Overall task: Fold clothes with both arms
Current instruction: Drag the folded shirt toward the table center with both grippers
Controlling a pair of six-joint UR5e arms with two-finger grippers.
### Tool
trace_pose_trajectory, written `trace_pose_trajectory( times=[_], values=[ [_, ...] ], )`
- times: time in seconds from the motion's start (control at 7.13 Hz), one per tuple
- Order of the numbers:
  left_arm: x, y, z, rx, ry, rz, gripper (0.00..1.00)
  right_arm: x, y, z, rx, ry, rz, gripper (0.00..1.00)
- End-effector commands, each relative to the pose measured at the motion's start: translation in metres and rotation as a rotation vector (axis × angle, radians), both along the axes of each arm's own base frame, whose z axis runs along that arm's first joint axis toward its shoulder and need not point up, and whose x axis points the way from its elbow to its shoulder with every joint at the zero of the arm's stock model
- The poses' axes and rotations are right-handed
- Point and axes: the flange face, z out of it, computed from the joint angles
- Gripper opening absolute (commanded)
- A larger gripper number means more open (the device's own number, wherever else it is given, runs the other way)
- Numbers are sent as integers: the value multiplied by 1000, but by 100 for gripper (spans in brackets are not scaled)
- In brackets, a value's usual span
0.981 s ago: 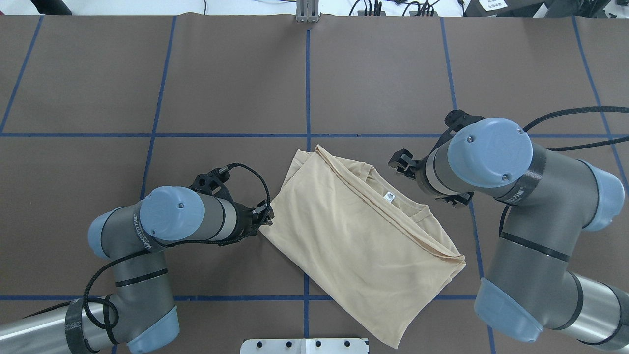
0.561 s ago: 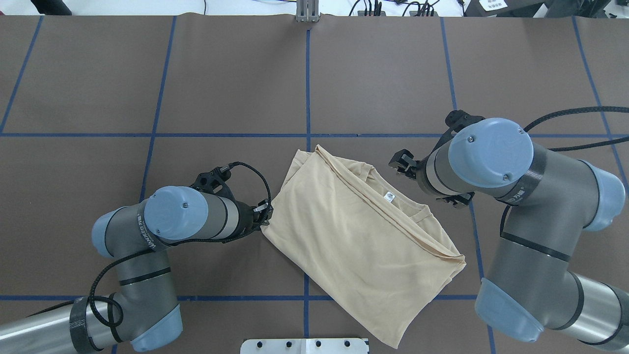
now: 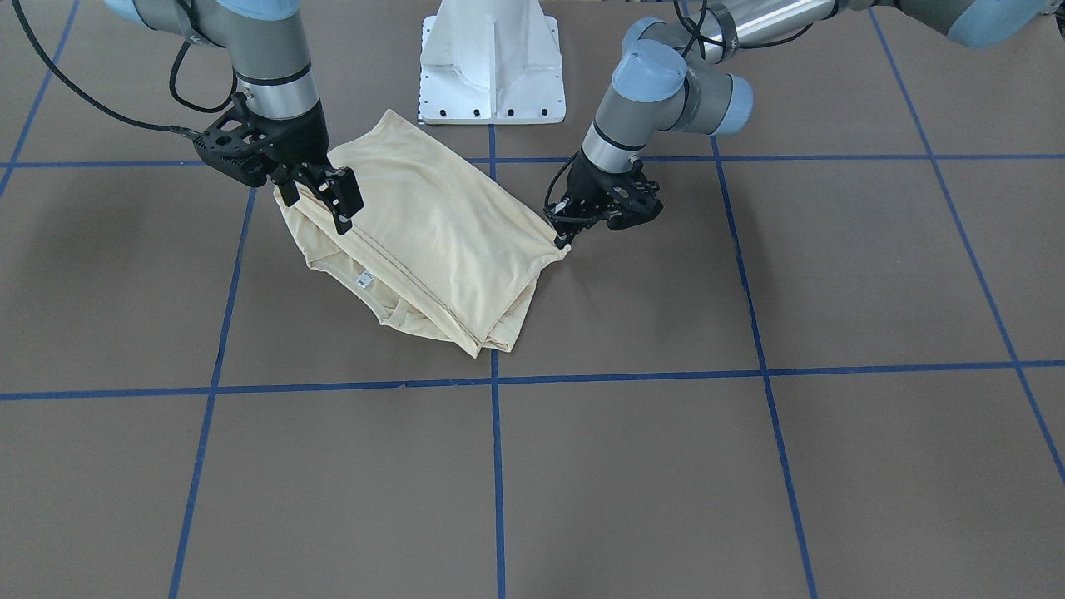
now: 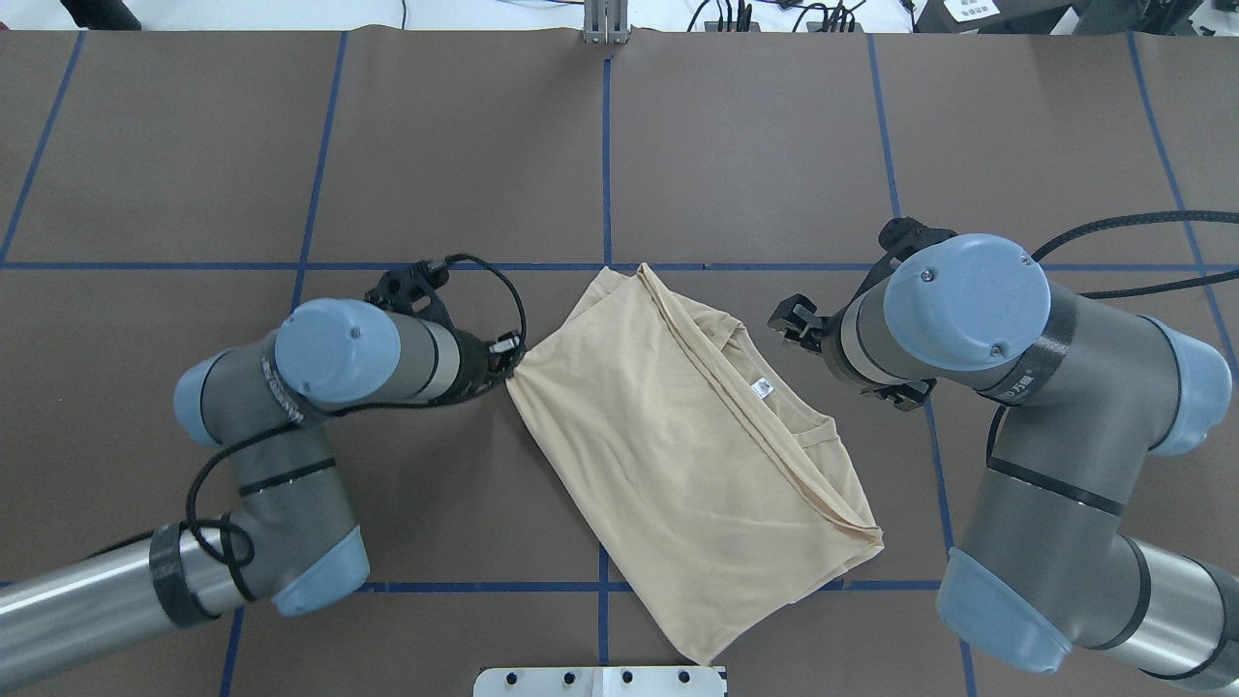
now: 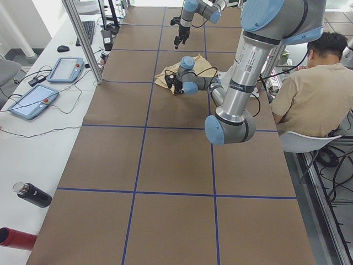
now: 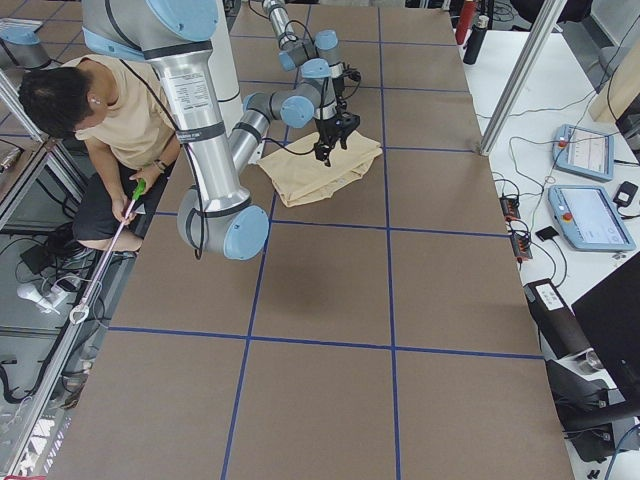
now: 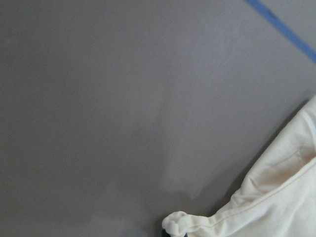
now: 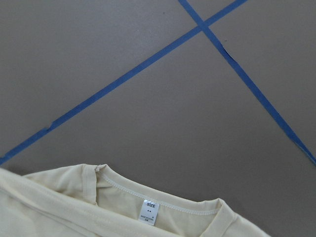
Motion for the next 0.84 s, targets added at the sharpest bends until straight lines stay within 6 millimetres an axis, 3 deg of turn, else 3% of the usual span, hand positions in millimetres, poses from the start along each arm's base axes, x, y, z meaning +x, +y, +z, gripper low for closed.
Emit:
trace_pose_trajectory(
  times=[0.0,0.14,0.28,0.42,0.56,0.7],
  values=[
    [-20,-122,0,96,-92,-90,0,-6,1,5,-7,10,-6,100],
    [-26,-166,9,133,-71,-134,0,-11,3,3,-6,9,-11,100],
    [-38,-190,19,184,-71,-147,42,-19,9,-3,-9,-3,-20,100],
    [-53,-199,15,215,-72,-149,47,-36,23,-19,-5,-29,-44,100],
    [-67,-190,14,222,-57,-143,47,-57,45,-32,-55,-68,-28,100],
    [-96,-173,28,206,-25,-94,46,-87,65,-38,-119,-81,-10,100]
  ],
)
